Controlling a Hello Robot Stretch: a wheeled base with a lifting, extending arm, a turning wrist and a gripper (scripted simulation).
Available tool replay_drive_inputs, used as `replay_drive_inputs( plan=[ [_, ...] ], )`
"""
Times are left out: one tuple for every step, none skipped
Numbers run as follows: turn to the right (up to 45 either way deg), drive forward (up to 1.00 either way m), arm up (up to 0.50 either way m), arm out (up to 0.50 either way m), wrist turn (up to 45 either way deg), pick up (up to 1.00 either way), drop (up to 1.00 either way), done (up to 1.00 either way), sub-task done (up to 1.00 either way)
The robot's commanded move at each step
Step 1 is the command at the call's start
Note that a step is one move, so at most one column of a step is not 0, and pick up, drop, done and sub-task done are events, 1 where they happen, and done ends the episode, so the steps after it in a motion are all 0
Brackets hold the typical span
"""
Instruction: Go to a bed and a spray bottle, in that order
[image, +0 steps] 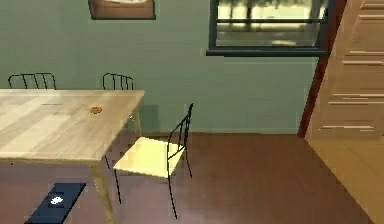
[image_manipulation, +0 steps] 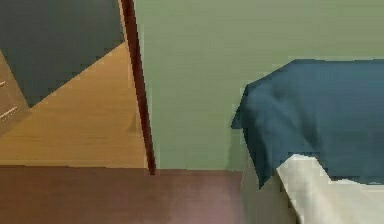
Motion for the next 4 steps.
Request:
replay_drive_inputs(
  plan=[
    [0.0,0.2,0.0,0.0,0.0,0.0,0.0,0.0,0.0],
    [-45.0,0.0,0.0,0.0,0.0,0.0,0.0,0.0,0.0],
    [-45.0,0.0,0.0,0.0,0.0,0.0,0.0,0.0,0.0],
    [-15.0,0.0,0.0,0.0,0.0,0.0,0.0,0.0,0.0]
  ],
)
